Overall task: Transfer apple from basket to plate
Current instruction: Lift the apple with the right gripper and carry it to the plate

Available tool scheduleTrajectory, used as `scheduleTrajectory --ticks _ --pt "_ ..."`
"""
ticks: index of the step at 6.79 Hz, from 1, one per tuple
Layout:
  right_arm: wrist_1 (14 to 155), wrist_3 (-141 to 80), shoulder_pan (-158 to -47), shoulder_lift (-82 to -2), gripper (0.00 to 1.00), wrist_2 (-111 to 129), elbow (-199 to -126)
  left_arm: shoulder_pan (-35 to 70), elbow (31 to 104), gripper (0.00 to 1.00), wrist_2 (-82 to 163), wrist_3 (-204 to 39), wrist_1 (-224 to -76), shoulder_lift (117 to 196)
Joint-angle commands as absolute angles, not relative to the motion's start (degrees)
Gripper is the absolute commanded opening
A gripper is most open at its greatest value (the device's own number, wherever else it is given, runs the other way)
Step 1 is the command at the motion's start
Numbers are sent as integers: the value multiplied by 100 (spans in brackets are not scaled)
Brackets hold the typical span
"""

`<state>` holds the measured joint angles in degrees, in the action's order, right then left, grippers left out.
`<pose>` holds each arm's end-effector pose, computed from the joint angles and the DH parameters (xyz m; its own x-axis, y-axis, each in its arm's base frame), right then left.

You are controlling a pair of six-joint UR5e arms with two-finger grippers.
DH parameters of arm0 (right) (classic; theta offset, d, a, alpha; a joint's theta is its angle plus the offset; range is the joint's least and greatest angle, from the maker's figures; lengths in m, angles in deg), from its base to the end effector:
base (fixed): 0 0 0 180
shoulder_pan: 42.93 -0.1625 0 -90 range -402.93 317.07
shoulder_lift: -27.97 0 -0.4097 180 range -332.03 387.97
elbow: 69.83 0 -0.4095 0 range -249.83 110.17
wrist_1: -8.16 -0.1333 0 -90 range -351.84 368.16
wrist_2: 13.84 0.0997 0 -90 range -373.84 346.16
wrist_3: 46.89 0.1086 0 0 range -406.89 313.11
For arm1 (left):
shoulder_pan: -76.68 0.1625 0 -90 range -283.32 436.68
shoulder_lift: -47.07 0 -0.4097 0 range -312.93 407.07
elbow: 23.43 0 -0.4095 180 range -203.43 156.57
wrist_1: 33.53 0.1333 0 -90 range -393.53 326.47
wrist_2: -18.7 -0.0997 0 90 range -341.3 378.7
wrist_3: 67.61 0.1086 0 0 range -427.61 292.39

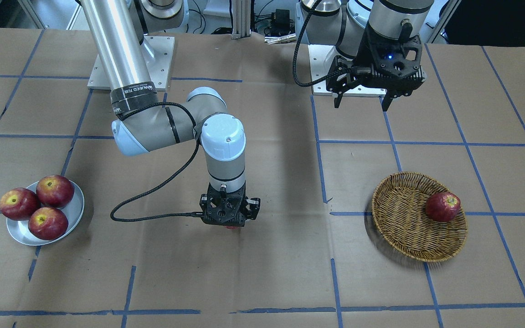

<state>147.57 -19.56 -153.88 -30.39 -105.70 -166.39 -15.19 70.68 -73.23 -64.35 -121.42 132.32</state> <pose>0.3556 -0.5659 0.1710 -0.9922 0.1083 -0.0610 0.1180 0.9752 -0.1873 -0.1452 -0.4759 0.4717 -0.9955 0.0877 -0.0363 0.0893 0.9949 -0.0460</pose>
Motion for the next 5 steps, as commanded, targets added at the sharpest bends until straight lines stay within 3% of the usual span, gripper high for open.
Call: scheduleTrajectory --ticks 1,3,5 --pt "13779 -1973 -15297 -3432 56 -10525 -16136 -1526 7062 99 -7315 -6435 -12142 13232" --pt "11986 -2645 -14904 -4038 54 -10551 -15545 -1517 7079 99 -7314 -6435 -12142 13232" --pt "11452 -4249 -13835 -4706 52 -10534 -15788 -1517 7079 99 -7315 -6435 -12142 13232"
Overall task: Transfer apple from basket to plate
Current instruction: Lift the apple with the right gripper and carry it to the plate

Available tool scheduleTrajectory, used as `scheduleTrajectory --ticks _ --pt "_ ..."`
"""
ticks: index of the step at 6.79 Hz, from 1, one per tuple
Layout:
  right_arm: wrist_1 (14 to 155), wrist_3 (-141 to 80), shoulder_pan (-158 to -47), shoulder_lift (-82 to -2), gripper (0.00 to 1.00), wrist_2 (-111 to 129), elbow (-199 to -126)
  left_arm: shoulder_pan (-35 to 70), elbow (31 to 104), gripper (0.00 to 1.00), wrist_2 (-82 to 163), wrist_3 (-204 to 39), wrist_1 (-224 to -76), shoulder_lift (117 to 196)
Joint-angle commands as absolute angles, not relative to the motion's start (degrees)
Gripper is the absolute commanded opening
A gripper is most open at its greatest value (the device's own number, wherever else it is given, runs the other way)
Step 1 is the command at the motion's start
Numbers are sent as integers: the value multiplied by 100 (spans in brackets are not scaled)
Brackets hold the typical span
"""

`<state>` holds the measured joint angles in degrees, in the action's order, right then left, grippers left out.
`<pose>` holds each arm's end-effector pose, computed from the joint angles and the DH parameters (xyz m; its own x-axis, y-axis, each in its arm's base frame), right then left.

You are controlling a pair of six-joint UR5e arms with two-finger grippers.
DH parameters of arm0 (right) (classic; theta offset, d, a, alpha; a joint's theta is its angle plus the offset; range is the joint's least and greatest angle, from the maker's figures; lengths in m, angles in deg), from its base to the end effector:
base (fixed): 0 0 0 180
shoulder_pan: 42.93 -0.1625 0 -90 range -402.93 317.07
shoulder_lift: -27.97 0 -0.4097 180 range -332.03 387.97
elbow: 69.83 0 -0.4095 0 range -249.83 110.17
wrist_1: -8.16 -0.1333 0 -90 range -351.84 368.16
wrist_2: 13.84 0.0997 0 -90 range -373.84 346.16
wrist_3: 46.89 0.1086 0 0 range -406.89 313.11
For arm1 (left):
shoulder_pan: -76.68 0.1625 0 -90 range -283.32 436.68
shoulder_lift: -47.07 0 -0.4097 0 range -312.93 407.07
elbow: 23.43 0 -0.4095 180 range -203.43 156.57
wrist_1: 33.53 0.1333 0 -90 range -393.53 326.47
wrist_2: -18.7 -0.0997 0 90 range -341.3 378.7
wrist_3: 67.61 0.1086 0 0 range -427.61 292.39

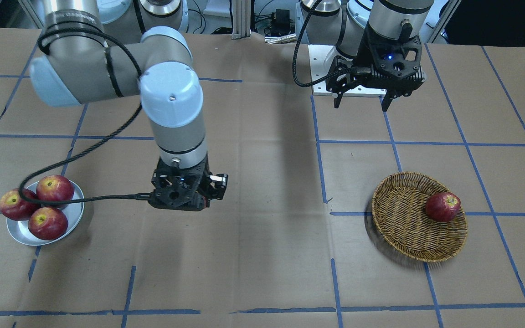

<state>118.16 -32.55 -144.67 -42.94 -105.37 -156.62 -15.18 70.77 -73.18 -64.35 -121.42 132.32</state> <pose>0.2569 -0.5953 0.3365 -0.9989 0.0466 0.0080 0.0459 0.9960 -0.0762 -0.1453 -0.4757 0.4709 -0.9955 0.0876 -0.0354 0.0892 0.9950 -0.0445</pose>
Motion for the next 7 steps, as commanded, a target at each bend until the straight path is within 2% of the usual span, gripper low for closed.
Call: scheduleTrajectory --ticks 1,3,6,7 --pt "11433 -5059 -13203 -5048 53 -10525 -16216 -1517 7079 99 -7314 -6435 -12142 13232" --pt "11556 -6433 -11902 -5411 53 -10368 -16860 -1526 7088 99 -7314 -6435 -12142 13232" --pt "11800 -8428 -10467 -5220 52 -10122 -16932 -1526 7079 99 -7314 -6435 -12142 13232" --pt "11924 -8503 -10376 -4993 53 -10060 -17045 -1526 7088 99 -7314 -6435 -12142 13232"
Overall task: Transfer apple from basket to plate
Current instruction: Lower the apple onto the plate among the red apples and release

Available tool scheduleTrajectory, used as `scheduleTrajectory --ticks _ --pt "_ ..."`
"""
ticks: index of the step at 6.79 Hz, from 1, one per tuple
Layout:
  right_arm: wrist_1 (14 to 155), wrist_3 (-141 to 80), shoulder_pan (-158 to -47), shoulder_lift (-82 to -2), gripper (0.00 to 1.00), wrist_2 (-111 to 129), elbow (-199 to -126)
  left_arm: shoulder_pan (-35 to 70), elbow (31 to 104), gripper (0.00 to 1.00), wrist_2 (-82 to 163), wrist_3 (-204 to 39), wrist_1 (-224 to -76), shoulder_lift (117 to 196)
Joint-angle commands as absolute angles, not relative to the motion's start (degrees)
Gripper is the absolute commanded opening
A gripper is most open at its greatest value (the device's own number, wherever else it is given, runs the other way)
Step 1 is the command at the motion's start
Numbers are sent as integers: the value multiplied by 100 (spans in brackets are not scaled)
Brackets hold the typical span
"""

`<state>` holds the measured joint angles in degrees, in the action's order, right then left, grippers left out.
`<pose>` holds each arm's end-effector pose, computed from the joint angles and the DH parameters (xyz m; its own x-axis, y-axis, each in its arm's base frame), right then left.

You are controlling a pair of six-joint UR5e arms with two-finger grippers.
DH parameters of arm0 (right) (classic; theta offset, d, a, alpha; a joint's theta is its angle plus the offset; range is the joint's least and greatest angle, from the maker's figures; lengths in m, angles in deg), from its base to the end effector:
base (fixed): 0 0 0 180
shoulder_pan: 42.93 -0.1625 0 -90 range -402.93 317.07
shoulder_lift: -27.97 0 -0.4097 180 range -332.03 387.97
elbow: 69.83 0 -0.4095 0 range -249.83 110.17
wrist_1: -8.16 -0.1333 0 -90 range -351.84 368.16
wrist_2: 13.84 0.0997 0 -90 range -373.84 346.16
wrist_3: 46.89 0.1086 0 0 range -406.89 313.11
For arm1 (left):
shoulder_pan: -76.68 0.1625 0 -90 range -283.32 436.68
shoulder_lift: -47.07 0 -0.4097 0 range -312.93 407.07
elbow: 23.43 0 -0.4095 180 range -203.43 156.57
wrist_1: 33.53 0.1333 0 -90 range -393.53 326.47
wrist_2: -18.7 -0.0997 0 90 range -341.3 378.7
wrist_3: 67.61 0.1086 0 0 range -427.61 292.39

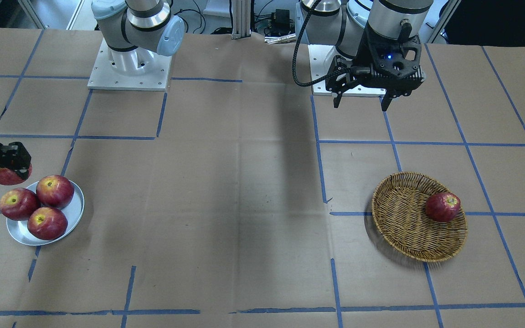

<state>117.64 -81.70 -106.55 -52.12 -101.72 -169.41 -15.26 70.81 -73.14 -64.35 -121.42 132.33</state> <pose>-0.1241 -0.5593 0.3209 -0.9887 -0.1468 -0.0305 -0.1462 0.9890 -0.0210 -0.1460 -0.4755 0.4705 -0.9954 0.0891 -0.0346 0.0906 0.9949 -0.0436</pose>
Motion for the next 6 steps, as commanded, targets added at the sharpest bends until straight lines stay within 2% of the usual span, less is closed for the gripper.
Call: scheduleTrajectory --ticks 1,6 --pt "12099 -8530 -10375 -4834 53 -10059 -17151 -1526 7079 99 -7314 -6435 -12142 13232" --pt "12502 -8486 -10410 -4587 53 -9839 -17301 -1517 7088 99 -7279 -6435 -12142 13241"
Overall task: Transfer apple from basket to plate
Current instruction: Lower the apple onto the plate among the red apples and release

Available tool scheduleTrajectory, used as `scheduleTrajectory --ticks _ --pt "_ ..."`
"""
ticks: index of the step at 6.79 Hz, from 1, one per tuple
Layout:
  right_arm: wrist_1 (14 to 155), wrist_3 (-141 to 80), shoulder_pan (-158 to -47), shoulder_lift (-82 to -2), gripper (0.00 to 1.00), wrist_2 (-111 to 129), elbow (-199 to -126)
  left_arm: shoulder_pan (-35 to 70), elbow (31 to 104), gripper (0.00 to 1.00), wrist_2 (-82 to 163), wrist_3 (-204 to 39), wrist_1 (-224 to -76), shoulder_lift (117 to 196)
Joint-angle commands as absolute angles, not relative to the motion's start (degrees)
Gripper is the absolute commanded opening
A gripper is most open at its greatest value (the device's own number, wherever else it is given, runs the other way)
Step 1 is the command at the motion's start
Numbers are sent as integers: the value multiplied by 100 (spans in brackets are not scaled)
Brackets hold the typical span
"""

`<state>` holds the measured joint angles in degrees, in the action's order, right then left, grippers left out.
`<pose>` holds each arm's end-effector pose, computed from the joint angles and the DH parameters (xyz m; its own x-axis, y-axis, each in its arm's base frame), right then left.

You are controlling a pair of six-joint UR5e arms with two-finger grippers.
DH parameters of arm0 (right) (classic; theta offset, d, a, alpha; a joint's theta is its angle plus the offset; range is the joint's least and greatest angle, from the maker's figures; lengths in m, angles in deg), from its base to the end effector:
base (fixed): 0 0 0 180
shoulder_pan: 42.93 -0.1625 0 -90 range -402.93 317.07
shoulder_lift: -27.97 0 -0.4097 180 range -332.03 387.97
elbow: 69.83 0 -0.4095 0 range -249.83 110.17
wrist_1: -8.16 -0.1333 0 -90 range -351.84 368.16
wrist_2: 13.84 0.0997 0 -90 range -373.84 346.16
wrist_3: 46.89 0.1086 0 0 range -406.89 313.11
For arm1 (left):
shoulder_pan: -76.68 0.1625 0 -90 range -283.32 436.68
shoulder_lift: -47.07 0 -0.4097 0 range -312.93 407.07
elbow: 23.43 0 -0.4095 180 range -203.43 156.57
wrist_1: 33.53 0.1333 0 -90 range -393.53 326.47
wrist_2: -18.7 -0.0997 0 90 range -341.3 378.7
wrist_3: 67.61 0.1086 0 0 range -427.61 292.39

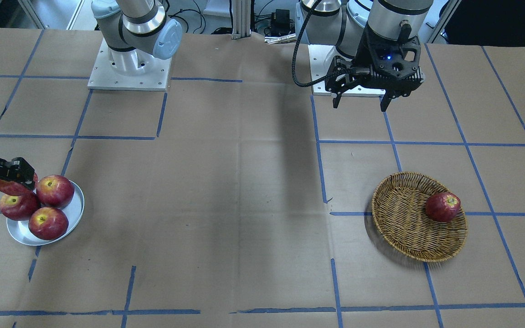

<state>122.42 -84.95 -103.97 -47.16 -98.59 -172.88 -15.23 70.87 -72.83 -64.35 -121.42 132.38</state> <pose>-0.1456 -0.5590 0.2524 -0.9817 -0.1546 -0.1113 -0.1549 0.9879 -0.0060 -0.1463 -0.4757 0.4695 -0.9956 0.0889 -0.0291 0.0901 0.9950 -0.0420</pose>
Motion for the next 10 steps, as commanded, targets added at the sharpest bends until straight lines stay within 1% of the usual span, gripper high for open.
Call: scheduleTrajectory --ticks 1,5,6,7,10 --pt "12636 -8486 -10419 -4490 53 -9752 -17293 -1517 7088 99 -7279 -6435 -12142 13241" --pt "12857 -8469 -10515 -4367 54 -9672 -17293 -1517 7088 99 -7271 -6435 -12142 13241" --pt "12857 -8469 -10568 -4375 70 -9672 -17301 -1517 7088 99 -7271 -6435 -12142 13241" --pt "12857 -8477 -10568 -4366 100 -9690 -17293 -1517 7088 99 -7271 -6435 -12142 13241" --pt "12813 -8486 -10586 -4515 100 -9699 -17162 -1517 7088 99 -7271 -6435 -12142 13241"
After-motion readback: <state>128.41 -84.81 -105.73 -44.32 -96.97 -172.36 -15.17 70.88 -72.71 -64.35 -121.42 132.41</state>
